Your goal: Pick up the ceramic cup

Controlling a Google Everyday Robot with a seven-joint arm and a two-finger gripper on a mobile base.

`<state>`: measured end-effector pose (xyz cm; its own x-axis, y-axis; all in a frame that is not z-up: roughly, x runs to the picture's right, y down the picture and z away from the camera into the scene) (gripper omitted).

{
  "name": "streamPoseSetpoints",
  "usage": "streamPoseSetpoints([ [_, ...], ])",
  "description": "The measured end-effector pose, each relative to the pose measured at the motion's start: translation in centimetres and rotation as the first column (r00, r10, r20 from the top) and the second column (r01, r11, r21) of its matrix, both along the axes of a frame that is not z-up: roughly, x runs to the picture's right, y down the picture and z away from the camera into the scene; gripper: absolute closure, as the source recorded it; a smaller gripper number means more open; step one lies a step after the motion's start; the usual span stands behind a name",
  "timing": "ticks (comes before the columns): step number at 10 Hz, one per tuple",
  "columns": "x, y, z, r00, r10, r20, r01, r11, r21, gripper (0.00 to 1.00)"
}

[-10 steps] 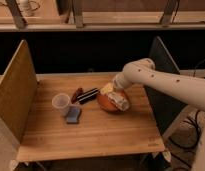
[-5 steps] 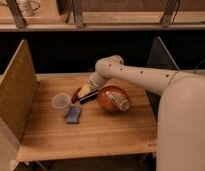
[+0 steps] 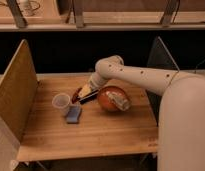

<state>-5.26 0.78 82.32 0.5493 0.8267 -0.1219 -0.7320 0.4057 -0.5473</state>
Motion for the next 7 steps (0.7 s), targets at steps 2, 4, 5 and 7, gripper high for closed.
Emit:
streamPoseSetpoints([
  [2, 0.6, -1.0, -0.5, 1.0, 0.0, -0.014, 0.0, 0.9995, 0.033, 0.2],
  [4, -1.3, -1.5, -0.6, 1.0, -0.026, 0.008, 0.026, 0.9983, 0.052, 0.2],
  [5, -3.4, -1.5, -0.5, 0.998, -0.06, 0.037, 0.057, 0.9963, 0.064, 0.2],
  [7, -7.5, -1.4, 0.0, 0.988, -0.123, 0.092, 0.116, 0.9902, 0.078, 0.2],
])
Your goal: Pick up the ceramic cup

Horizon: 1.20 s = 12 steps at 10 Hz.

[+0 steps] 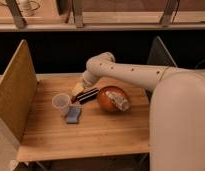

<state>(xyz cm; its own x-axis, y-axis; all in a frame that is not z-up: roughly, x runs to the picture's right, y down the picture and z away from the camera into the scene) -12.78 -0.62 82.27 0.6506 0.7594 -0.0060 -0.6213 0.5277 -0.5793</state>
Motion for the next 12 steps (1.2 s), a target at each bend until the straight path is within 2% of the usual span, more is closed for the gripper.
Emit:
streamPoseSetpoints([
  [3, -6.3, 2.1, 1.0, 0.991, -0.094, 0.095, 0.097, 0.9948, -0.029, 0.2],
  [6, -9.9, 4.7, 2.5, 0.976, -0.156, 0.149, 0.17, 0.9817, -0.086, 0.2],
  [8, -10.5, 5.4, 3.6, 0.974, -0.164, 0.159, 0.183, 0.9759, -0.118, 0.2],
  [12, -10.1, 5.4, 5.2, 0.978, -0.145, 0.147, 0.168, 0.973, -0.158, 0.2],
])
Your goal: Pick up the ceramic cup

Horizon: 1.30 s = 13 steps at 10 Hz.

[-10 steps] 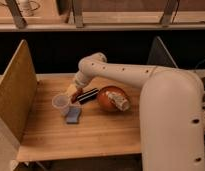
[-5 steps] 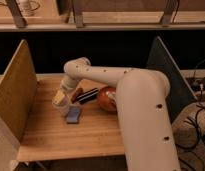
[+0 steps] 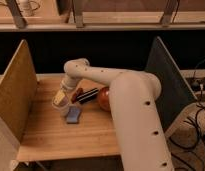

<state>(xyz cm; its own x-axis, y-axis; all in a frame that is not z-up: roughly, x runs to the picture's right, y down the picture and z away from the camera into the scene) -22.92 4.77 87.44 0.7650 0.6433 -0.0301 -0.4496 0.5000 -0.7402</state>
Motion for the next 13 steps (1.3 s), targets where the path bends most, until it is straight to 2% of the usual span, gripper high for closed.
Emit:
streamPoseSetpoints([
  [2, 0.2, 0.4, 0.5, 1.0, 0.014, -0.005, -0.014, 0.9994, -0.032, 0.23],
  [4, 0.1, 1.0, 0.6, 1.0, 0.027, 0.012, -0.026, 0.997, -0.073, 0.43],
  [5, 0.1, 0.9, 0.7, 0.999, 0.034, 0.016, -0.033, 0.9962, -0.081, 0.51],
  [8, 0.0, 0.4, 0.7, 0.997, 0.072, 0.039, -0.068, 0.9919, -0.108, 0.84],
  [9, 0.1, -0.1, 0.5, 0.994, 0.093, 0.052, -0.087, 0.9904, -0.108, 0.94],
  [10, 0.0, -0.8, 0.3, 0.991, 0.119, 0.065, -0.112, 0.9886, -0.101, 0.99],
  [12, 0.1, -2.9, -0.6, 0.978, 0.183, 0.102, -0.177, 0.9823, -0.061, 1.0],
  [13, 0.5, -4.4, -1.4, 0.966, 0.225, 0.129, -0.223, 0.9743, -0.028, 1.0],
])
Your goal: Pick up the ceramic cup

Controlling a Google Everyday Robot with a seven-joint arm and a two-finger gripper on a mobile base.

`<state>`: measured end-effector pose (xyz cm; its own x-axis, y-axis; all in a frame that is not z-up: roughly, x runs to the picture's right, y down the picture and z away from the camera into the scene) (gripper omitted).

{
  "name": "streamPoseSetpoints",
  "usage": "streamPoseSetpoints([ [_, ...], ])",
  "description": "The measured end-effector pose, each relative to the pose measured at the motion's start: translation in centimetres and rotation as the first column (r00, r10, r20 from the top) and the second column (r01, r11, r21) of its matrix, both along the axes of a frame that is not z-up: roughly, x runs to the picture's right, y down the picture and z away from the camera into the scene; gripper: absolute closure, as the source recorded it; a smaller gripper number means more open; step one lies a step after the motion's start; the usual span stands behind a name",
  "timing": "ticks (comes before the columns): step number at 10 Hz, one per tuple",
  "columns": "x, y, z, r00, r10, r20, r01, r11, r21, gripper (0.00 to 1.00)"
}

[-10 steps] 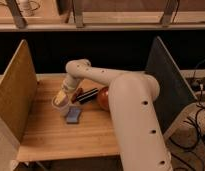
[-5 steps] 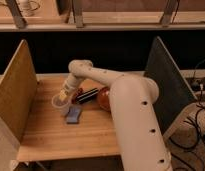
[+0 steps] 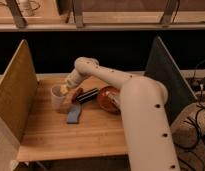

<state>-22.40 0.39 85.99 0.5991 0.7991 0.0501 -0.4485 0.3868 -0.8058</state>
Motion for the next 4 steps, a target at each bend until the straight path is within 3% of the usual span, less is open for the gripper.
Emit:
streamPoseSetpoints([
  [1, 1.6, -2.5, -1.7, 0.996, 0.09, 0.024, -0.092, 0.9937, 0.065, 1.0],
  [2, 2.8, -3.6, -2.7, 0.99, 0.137, 0.032, -0.139, 0.9852, 0.099, 1.0],
  [4, 6.6, -4.8, -5.0, 0.972, 0.235, 0.029, -0.237, 0.958, 0.162, 1.0],
])
